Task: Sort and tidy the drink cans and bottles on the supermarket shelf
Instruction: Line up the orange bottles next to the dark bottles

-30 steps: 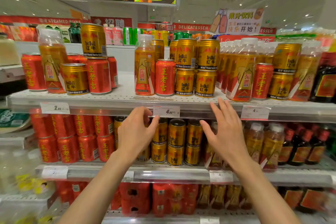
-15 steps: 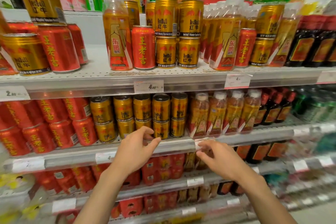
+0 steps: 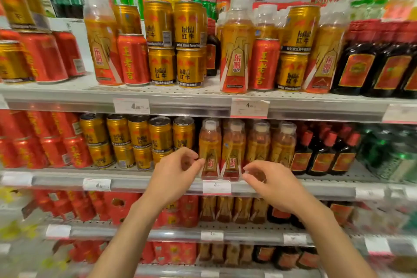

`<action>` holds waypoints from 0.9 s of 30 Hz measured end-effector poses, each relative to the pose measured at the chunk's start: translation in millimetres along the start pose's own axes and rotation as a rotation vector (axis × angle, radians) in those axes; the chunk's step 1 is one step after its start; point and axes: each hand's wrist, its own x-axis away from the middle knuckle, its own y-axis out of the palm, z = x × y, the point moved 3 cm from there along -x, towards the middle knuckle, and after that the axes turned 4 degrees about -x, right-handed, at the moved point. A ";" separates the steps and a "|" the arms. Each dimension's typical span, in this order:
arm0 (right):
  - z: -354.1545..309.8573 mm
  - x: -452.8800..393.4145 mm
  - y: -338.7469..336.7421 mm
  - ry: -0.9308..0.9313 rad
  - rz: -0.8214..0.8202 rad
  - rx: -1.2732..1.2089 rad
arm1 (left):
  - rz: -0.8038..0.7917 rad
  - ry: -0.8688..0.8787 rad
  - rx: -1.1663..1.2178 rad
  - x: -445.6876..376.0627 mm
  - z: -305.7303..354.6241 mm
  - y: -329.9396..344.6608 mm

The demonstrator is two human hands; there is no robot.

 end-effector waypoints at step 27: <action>-7.3 -82.2 -132.1 -0.444 0.484 0.180 | 0.071 0.052 0.178 -91.0 101.1 -9.7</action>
